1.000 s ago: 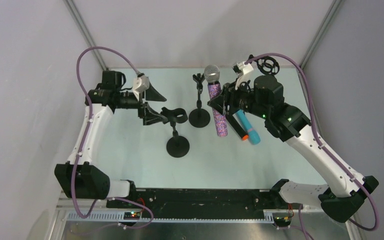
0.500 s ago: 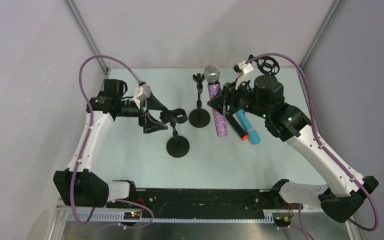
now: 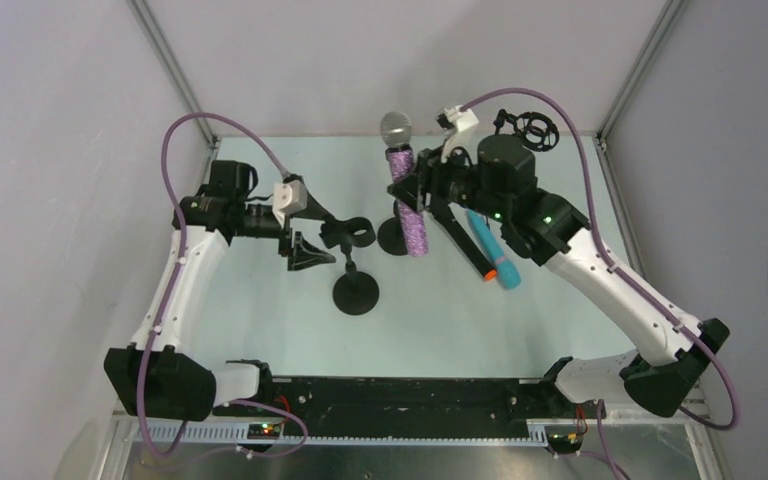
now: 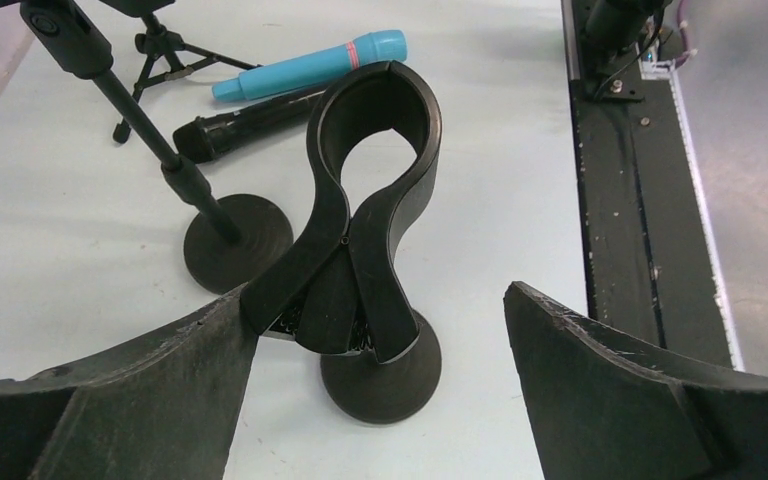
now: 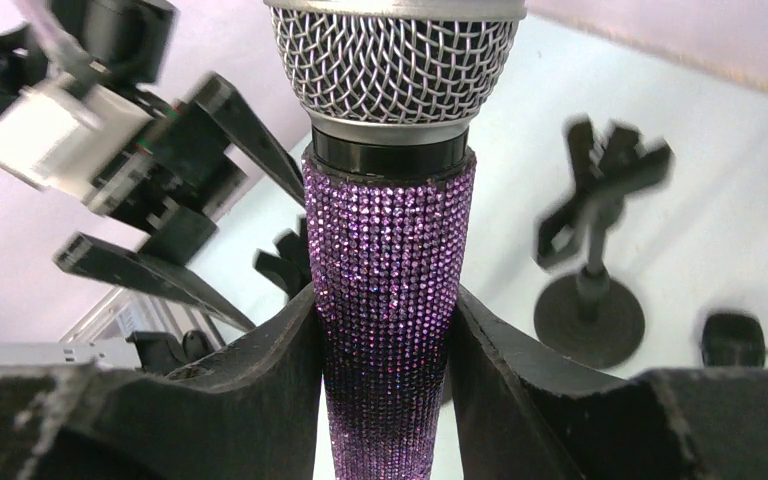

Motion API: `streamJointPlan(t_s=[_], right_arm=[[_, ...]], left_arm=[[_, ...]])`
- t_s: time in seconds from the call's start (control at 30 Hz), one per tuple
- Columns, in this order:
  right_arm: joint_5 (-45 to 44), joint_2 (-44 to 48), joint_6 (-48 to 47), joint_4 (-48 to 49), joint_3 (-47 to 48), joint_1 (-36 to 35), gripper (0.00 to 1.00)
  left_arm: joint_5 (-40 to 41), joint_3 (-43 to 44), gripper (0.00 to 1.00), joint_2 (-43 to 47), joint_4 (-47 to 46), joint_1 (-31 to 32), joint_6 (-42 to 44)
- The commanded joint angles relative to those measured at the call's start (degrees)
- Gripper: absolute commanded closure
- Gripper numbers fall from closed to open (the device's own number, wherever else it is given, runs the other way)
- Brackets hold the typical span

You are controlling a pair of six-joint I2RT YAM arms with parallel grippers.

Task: Attach the microphones to the stand

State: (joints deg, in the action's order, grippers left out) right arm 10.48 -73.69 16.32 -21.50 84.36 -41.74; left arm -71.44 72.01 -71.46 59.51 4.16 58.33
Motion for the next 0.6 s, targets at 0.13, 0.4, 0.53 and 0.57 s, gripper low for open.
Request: streamJointPlan(t_s=[0.13,0.4,0.53,0.57], right_arm=[[-19.46,-1.57,-13.52,31.46,-1.38,-12.34,1.0],[-28.41,-6.2,-21.26,44.98,-2.06,-16.73,1.0],[-28.96,-6.37,-19.26,43.68,-2.16,-17.28,1.0],[-29.23,-5.8,-18.97,42.97,-2.57,-17.75,1.0]], left_arm=[[1.77,2.43,0.07,-0.65,2.07,0.64,6.58],[2.01,3.63,0.08,-1.39,3.48,0.67,10.24],[1.69,3.6,0.09,-1.62,3.66,0.67,10.79],[1.68,3.63,0.1,-1.68,3.67,0.67,10.86]])
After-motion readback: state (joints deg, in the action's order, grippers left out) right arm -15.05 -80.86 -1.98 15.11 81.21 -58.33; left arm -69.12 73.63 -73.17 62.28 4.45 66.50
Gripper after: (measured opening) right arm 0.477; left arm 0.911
